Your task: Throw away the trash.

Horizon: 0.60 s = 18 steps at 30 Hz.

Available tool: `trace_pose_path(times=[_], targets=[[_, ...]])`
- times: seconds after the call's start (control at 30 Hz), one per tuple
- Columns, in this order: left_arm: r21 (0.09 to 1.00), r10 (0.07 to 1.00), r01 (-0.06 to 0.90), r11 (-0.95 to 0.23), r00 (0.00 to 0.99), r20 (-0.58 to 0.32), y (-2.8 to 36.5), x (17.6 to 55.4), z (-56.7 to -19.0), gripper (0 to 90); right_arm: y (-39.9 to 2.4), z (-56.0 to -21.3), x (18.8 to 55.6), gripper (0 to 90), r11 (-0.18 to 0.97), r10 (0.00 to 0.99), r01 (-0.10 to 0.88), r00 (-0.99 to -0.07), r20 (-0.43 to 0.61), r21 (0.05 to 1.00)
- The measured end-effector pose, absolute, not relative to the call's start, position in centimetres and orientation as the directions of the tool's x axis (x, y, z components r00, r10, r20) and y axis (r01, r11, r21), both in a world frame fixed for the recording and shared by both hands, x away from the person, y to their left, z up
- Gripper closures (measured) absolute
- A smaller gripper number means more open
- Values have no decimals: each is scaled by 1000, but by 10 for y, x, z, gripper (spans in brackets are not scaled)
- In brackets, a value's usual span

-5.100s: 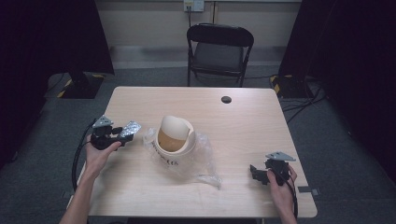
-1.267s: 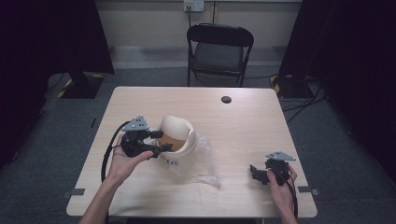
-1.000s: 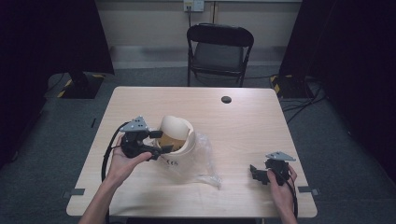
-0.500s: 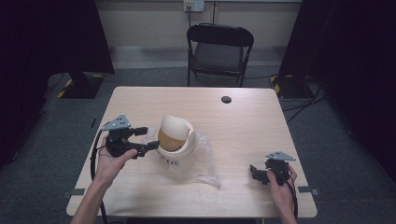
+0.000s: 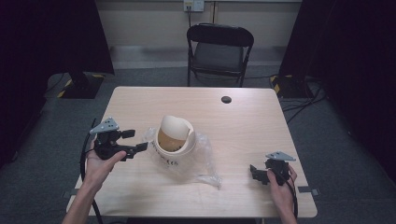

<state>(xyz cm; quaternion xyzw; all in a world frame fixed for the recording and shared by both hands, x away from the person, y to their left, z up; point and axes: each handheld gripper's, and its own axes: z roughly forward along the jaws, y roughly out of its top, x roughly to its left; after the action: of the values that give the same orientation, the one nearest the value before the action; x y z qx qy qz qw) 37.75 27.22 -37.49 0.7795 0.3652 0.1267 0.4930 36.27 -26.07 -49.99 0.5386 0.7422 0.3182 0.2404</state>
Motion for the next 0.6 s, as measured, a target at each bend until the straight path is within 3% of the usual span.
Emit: trace_pose_path(times=[0.1, 0.6], targets=[[852, 695, 472, -227, 691, -197, 279, 377, -381, 181, -261, -500, 363, 103, 217, 952, 647, -305, -13, 731], [785, 777, 556, -275, 609, -159, 312, 369, -414, 170, -261, -500, 363, 103, 217, 952, 647, -304, -13, 731]])
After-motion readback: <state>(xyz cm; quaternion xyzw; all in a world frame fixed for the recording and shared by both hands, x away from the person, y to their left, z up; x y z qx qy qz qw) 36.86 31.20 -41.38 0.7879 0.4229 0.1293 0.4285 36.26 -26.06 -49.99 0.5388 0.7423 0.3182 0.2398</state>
